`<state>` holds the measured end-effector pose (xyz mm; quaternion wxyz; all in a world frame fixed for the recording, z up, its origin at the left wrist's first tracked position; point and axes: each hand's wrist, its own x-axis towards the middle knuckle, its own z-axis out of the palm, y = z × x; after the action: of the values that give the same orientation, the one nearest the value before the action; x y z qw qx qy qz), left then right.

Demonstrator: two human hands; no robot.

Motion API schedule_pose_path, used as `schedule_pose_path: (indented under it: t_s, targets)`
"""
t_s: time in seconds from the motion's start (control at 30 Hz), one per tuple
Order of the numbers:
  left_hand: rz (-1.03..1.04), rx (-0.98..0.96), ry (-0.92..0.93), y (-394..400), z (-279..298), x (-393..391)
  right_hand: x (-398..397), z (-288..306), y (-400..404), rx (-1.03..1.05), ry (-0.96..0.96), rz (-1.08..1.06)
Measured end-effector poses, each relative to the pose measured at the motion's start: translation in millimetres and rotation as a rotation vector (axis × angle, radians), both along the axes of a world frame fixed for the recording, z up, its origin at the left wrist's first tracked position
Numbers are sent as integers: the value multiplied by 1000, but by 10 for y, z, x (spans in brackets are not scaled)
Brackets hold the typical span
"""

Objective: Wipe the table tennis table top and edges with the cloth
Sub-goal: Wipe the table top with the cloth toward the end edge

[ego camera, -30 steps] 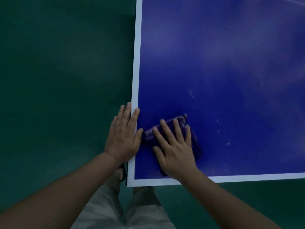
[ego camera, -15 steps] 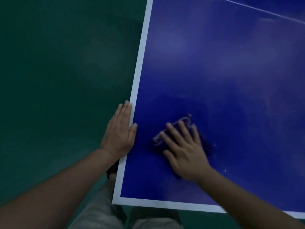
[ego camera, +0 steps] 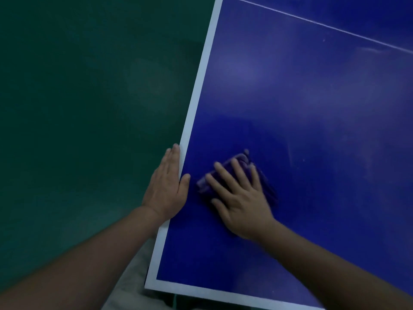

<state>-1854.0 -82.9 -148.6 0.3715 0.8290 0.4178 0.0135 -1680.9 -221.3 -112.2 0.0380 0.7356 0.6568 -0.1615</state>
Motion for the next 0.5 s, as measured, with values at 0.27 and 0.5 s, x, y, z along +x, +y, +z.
schedule_pose_path:
  t_s: [0.27, 0.5]
  targets:
    - [2, -61, 5, 247, 39, 175, 555, -58, 1529, -2, 19, -645]
    - [78, -164, -56, 653, 114, 658, 422, 27, 598, -10, -39, -194]
